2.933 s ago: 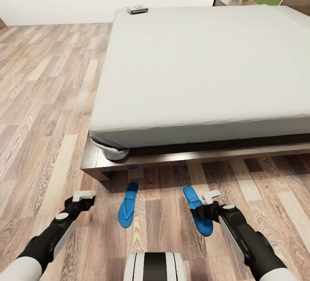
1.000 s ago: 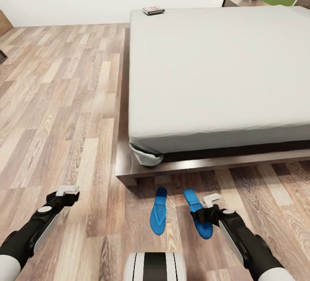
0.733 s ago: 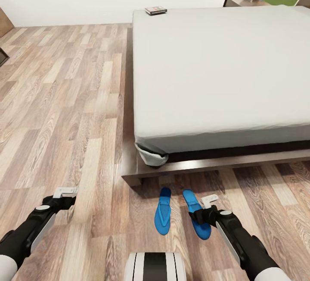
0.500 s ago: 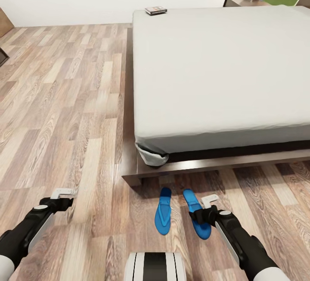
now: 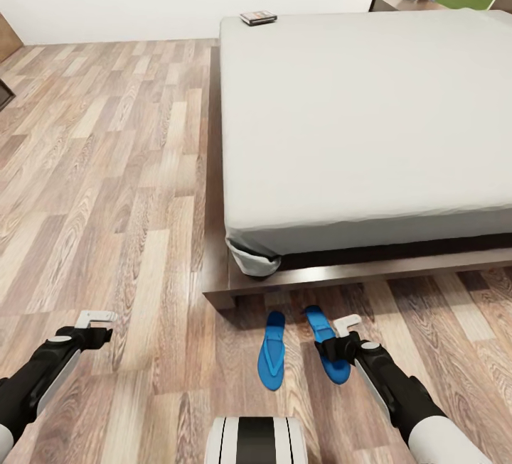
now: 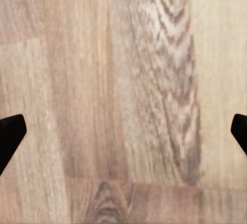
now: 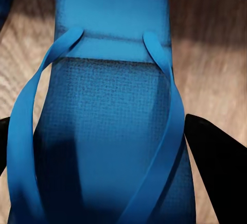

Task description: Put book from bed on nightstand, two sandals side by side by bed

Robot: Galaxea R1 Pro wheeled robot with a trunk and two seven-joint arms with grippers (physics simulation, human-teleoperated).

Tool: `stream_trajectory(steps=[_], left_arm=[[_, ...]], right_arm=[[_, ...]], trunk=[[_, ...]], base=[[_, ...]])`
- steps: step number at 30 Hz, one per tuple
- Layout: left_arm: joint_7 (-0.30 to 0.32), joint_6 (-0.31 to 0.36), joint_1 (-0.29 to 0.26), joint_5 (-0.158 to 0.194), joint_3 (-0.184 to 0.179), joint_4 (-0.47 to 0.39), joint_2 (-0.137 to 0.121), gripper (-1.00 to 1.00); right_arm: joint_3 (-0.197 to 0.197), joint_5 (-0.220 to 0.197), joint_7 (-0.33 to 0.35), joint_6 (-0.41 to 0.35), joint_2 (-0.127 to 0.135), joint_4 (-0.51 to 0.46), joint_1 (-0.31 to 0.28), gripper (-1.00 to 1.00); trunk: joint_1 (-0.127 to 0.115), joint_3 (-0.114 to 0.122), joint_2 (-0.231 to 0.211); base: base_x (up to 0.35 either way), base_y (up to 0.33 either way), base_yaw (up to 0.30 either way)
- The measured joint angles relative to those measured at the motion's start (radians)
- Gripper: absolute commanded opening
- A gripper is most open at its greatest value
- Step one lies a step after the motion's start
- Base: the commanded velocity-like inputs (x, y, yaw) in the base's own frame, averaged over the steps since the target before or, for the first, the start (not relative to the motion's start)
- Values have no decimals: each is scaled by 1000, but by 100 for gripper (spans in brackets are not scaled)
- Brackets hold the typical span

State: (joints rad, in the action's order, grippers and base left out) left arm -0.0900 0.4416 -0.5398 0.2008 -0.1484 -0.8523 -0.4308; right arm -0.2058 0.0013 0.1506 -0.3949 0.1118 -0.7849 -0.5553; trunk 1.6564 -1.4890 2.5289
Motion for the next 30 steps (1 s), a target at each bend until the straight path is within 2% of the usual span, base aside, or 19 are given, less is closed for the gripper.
stream_trajectory(steps=[9,30], left_arm=[[-6,52,0,-1,-1,-23,-4,100],[-13,58,0,-1,-1,-24,-17,100]], right_arm=[[1,-5,11,25,1,8,-6,-100],[-2,-1,11,36,-1,14,-6,-100]], trunk=[[0,0,0],[0,0,0]], base=[[3,3,0],[34,84,0]])
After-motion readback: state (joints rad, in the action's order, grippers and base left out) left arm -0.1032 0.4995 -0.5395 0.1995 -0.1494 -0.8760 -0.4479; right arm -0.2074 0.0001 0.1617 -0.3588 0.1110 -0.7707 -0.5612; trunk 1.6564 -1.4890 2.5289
